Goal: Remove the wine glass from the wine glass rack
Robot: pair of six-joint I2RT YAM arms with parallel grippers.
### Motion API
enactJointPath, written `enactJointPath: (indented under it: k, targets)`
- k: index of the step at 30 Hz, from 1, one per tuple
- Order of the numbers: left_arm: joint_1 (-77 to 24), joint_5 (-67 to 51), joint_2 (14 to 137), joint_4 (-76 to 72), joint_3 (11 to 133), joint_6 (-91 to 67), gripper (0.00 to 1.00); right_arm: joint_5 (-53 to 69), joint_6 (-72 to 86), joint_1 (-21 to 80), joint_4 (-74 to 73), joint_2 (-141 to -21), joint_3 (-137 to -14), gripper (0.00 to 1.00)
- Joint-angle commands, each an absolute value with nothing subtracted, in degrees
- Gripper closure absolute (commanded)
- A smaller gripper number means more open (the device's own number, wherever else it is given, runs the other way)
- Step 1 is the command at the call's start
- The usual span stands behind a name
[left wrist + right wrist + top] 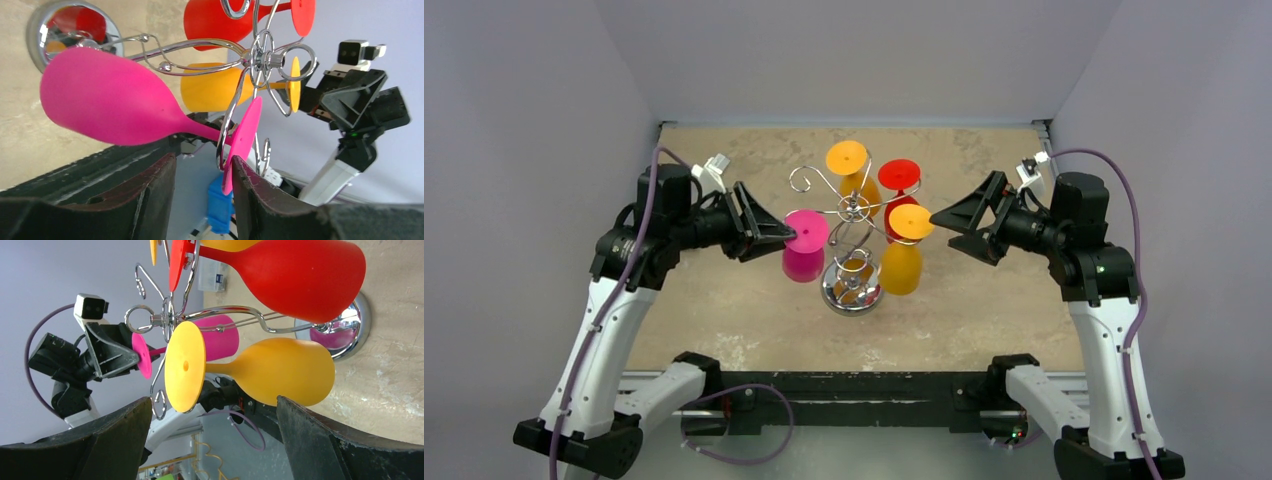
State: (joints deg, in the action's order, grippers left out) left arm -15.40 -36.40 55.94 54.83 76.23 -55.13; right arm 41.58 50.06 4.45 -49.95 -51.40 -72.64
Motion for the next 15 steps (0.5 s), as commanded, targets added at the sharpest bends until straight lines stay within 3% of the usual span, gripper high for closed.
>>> enactJointPath:
  k: [1, 15]
  targets:
    - [-15.2, -39.4, 54.4, 45.1, 73.6, -61.5, 0.59, 42.9, 49.1, 4.5, -50.4, -51.5, -73.0, 0.07]
    - [-15.2, -40.7, 54.1, 45.6, 74.0, -62.4, 0.69, 42.3, 49.0, 4.5, -50.1, -50.9, -72.0, 0.07]
